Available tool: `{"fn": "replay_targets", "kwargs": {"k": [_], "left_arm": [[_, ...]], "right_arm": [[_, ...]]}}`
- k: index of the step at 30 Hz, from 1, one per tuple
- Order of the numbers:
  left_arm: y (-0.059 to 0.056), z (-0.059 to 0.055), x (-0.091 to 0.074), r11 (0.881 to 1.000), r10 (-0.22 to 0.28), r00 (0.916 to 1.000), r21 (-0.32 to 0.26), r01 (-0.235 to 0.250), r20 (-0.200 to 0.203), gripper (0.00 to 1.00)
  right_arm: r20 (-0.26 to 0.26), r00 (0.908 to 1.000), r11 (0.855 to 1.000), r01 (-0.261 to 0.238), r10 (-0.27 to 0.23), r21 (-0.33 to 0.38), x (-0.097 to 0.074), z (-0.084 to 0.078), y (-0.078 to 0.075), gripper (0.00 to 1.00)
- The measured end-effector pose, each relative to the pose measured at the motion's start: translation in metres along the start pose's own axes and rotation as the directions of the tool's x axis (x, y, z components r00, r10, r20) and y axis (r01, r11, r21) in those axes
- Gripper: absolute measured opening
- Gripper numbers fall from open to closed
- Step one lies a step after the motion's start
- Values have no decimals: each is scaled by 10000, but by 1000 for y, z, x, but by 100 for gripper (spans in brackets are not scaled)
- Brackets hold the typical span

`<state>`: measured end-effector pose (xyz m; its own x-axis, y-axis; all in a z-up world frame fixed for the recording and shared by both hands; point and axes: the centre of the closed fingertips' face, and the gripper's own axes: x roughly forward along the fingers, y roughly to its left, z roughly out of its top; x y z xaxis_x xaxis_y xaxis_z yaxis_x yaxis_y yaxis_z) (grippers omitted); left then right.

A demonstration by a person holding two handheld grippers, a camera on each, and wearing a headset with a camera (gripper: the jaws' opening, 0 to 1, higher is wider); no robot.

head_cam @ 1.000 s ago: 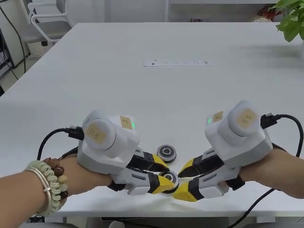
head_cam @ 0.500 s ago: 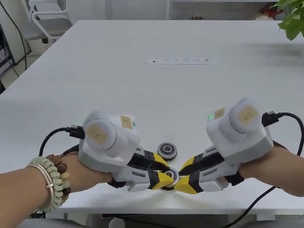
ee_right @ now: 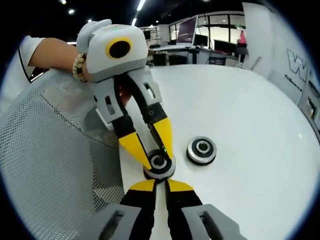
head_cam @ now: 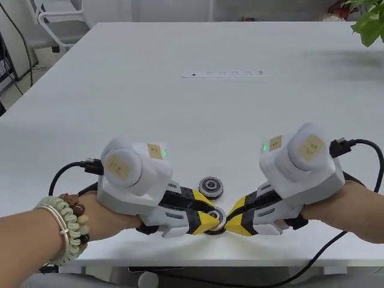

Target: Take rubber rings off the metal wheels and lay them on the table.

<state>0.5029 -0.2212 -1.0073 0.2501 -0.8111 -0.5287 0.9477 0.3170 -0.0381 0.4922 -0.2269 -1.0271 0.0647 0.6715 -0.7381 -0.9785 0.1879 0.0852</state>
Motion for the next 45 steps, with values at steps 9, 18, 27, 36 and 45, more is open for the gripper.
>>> {"fn": "replay_targets", "kwargs": {"k": [9, 18, 27, 36, 45], "left_arm": [[-1, 0, -1, 10000, 45, 10000, 9, -45, 5, 14], [-1, 0, -2, 10000, 48, 10000, 25, -48, -28, 14], [-1, 0, -1, 9999, 71, 10000, 96, -70, -62, 14], [-1, 1, -1, 10000, 60, 10000, 64, -60, -38, 14], [-2, 1, 0, 10000, 32, 10000, 46, -32, -14, 14]], "right_arm": [[-76, 9998, 9972, 197, -192, 727, -1, -1, -6, 0], [419, 9990, 9292, -282, 137, 3685, -5, 0, -10, 0], [956, 9950, 8697, -709, 274, 4885, -8, 2, -11, 0], [1713, 9840, 7541, -1491, 493, 6396, -10, 6, -11, 0], [1984, 9783, 6827, -1848, 594, 7069, -11, 7, -9, 0]]}}
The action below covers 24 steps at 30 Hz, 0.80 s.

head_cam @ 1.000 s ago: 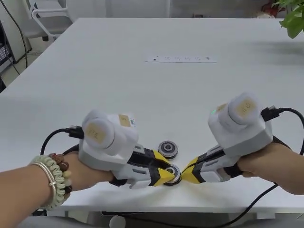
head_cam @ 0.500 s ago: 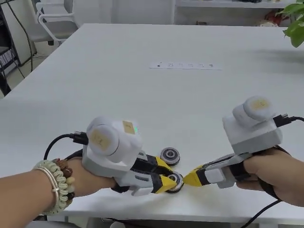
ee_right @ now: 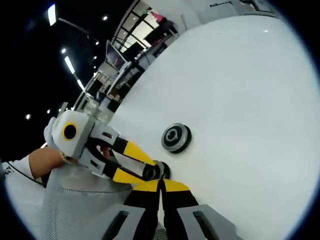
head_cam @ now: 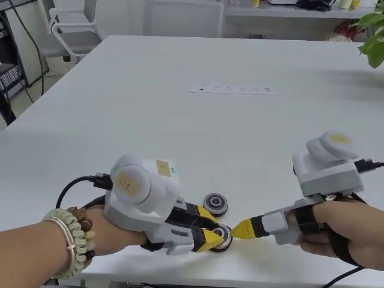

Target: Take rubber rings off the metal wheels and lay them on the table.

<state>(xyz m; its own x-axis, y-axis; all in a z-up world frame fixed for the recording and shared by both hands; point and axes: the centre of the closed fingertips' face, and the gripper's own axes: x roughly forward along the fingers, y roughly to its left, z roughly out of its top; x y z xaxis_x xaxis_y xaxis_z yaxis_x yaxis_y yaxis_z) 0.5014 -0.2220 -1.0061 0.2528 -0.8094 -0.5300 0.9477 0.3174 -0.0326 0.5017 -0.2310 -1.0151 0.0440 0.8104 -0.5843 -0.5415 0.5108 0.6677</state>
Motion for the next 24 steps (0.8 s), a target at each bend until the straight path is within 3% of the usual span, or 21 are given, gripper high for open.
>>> {"fn": "replay_targets", "kwargs": {"k": [5, 24], "left_arm": [[1, 0, 0, 10000, 2, 10000, -19, -2, -14, 14], [1, 0, 1, 9998, 95, 9997, 163, -92, -215, 14]], "right_arm": [[66, 9999, 9995, -82, 80, 312, -1, 0, 0, 0], [229, 9996, 9991, -187, 179, 393, 0, 1, 13, 0]]}}
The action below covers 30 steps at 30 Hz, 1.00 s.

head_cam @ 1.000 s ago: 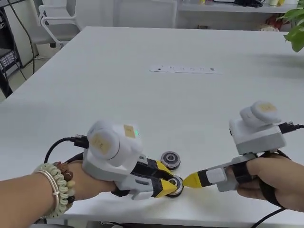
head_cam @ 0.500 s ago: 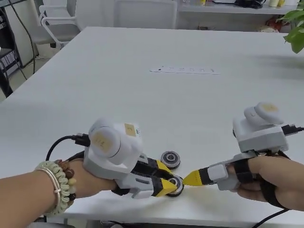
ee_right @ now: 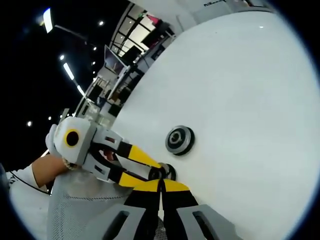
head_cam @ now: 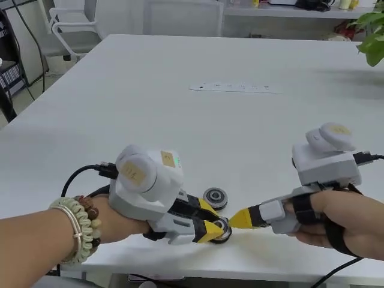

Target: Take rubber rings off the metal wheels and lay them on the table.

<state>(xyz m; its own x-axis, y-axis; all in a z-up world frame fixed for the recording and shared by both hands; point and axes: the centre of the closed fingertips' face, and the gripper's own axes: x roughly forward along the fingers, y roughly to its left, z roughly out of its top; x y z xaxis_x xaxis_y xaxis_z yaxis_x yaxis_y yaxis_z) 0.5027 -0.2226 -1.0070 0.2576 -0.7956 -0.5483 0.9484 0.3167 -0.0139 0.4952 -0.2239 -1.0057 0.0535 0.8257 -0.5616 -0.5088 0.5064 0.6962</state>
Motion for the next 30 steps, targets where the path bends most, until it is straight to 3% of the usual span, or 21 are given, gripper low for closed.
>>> {"fn": "replay_targets", "kwargs": {"k": [30], "left_arm": [[0, 0, 0, 10000, -13, 10000, 57, 13, 13, 14]], "right_arm": [[44, 9982, 9980, -597, 598, -223, 2, 2, 11, 0]]}}
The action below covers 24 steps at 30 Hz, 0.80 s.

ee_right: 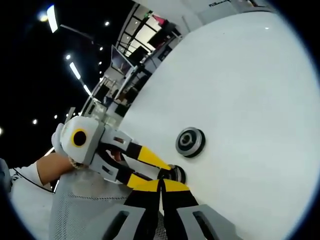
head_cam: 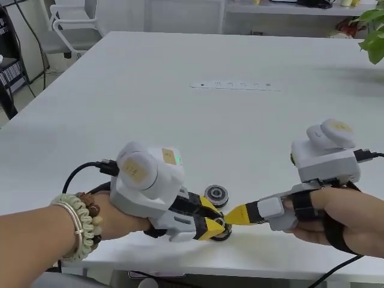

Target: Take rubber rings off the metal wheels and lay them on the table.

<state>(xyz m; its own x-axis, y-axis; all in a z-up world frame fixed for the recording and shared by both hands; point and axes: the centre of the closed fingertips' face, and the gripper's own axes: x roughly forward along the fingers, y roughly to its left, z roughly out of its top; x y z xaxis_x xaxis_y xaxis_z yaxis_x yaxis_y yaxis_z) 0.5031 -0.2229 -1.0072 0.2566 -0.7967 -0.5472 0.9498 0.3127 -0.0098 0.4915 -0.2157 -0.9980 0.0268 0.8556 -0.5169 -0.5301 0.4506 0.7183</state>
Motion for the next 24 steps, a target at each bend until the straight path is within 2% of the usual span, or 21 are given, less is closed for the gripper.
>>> {"fn": "replay_targets", "kwargs": {"k": [4, 6, 11, 14, 20, 24], "left_arm": [[0, 0, 0, 10000, -17, 10000, 1, 17, 12, 14], [0, 0, 0, 10000, -12, 10000, -2, 12, 13, 14], [0, 0, 0, 10000, -14, 10000, -19, 14, 12, 14], [0, 0, 0, 10000, -3, 10000, -32, 3, 0, 14], [-1, 1, 0, 9998, 45, 10000, -177, -46, -45, 14], [-1, 1, 0, 9998, 52, 9998, -207, -56, -173, 14]], "right_arm": [[131, 9997, 9998, -196, 196, 16, 0, 3, 4, 0], [78, 9997, 9996, -227, 228, -195, 0, 2, 4, 0], [149, 9996, 9997, -237, 238, -76, -2, 3, 4, 0], [91, 9999, 10000, 72, -72, -10, -2, 1, -1, 0], [-422, 9960, 9950, 753, -782, -662, -1, -9, -11, 0], [-385, 9966, 9956, 700, -725, -618, -2, -7, -10, 0]]}}
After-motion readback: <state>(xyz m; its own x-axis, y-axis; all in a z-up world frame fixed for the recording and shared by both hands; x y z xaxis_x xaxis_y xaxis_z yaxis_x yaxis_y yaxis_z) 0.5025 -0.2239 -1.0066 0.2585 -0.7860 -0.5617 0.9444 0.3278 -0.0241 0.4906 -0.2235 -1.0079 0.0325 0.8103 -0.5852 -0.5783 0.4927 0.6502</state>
